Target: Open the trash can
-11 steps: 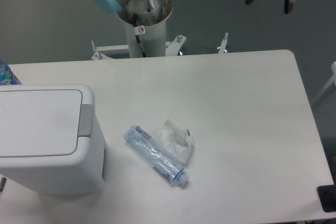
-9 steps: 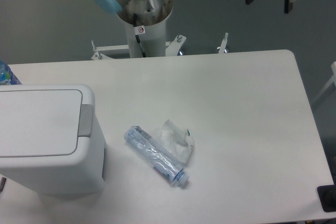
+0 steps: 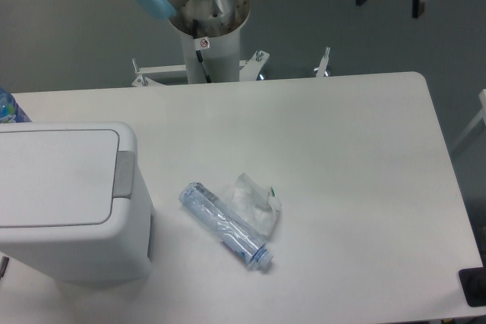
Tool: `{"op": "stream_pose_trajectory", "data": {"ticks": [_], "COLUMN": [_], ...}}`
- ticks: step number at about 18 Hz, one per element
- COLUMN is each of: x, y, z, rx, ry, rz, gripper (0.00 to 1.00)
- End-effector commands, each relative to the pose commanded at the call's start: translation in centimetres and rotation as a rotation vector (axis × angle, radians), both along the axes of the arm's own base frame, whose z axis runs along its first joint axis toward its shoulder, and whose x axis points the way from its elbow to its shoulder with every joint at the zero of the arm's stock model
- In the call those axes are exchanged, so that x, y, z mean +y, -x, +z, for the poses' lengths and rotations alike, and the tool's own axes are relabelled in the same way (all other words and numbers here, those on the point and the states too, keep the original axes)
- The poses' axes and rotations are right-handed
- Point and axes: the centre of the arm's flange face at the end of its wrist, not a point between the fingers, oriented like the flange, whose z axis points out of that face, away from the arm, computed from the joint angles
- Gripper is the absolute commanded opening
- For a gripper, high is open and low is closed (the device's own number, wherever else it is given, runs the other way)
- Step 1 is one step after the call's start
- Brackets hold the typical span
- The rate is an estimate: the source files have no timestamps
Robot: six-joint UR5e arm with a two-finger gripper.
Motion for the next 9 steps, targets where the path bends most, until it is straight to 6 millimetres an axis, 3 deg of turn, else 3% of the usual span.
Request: {"op": "stream_pose_trajectory", "data": {"ticks": [4, 9], "x": [1.2, 5.7], "y": [-0.3, -2.1], "z": [0.0, -1.0], "rx": [0.007, -0.028], "ry": [-0.051, -0.107], "rz": [0.082, 0.151], "gripper": [1.00, 1.00]}}
